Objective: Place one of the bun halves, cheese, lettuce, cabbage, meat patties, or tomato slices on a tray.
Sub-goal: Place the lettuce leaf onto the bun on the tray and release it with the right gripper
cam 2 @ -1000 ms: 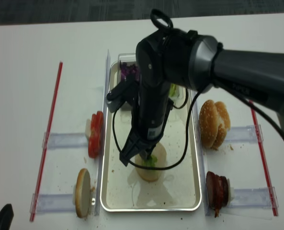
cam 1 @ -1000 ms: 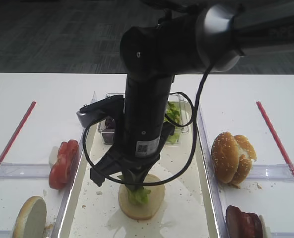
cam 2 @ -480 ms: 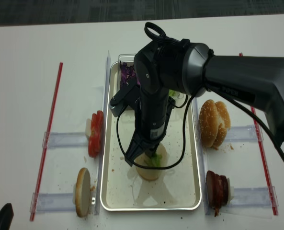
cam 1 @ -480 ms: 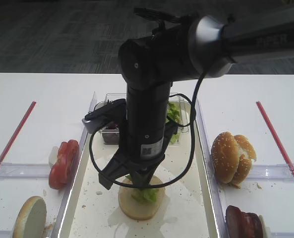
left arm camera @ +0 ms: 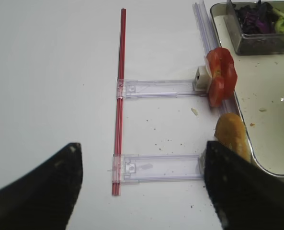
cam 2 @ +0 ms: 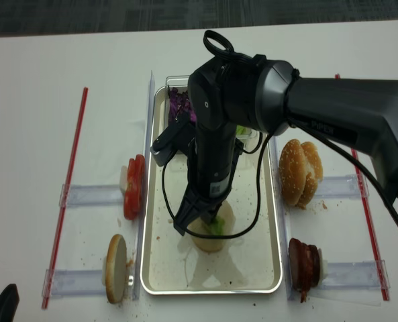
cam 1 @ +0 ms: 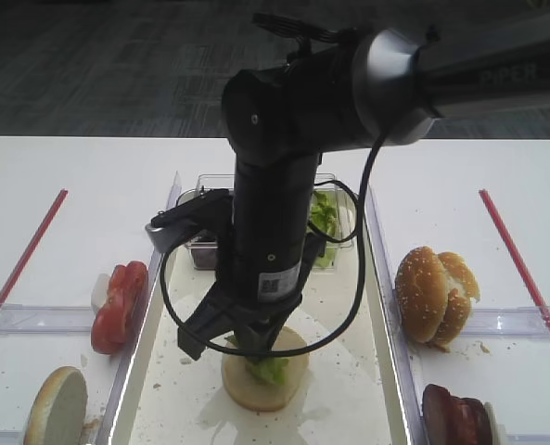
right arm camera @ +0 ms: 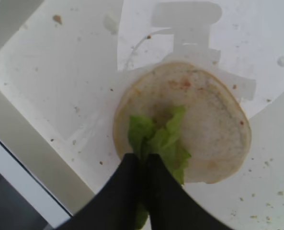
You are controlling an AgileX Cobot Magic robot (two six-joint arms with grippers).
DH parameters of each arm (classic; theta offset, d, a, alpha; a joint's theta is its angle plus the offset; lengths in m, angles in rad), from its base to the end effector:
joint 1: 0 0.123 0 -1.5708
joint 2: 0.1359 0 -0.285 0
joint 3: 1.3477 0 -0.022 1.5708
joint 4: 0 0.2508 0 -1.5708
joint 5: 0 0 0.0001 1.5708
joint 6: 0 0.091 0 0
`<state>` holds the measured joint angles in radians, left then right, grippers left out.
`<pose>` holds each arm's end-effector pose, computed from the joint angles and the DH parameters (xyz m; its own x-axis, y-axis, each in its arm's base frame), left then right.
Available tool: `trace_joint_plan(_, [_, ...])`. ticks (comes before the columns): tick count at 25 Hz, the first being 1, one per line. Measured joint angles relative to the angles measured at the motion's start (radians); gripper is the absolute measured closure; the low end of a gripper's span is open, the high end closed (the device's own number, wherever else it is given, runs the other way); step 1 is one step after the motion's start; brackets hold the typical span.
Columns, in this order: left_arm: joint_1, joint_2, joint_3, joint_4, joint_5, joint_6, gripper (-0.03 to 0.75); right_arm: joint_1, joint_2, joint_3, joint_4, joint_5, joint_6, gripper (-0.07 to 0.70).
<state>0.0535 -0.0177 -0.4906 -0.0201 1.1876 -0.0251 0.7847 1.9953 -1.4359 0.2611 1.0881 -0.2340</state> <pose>-0.0122 -0.0024 0.2646 -0.5557 -0.0624 -0.8290 -0.0562 0.9977 -0.0375 0.2591 0.2882 0.1814 -0.6267 -0.7777 -0.0499 -0.7658 0.6027 0.2244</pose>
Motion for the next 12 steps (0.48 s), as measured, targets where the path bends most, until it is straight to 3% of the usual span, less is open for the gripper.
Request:
trace_joint_plan(5, [0.000,0.000,0.000,0.000,0.000,0.000,0.225,0.000,0.000,0.000,0.010,0.002,-0.013,0.528])
trace_joint_plan(12, [0.000,0.000,0.000,0.000,0.000,0.000,0.225,0.000,0.000,0.000,0.008,-0.002,-0.015,0.356])
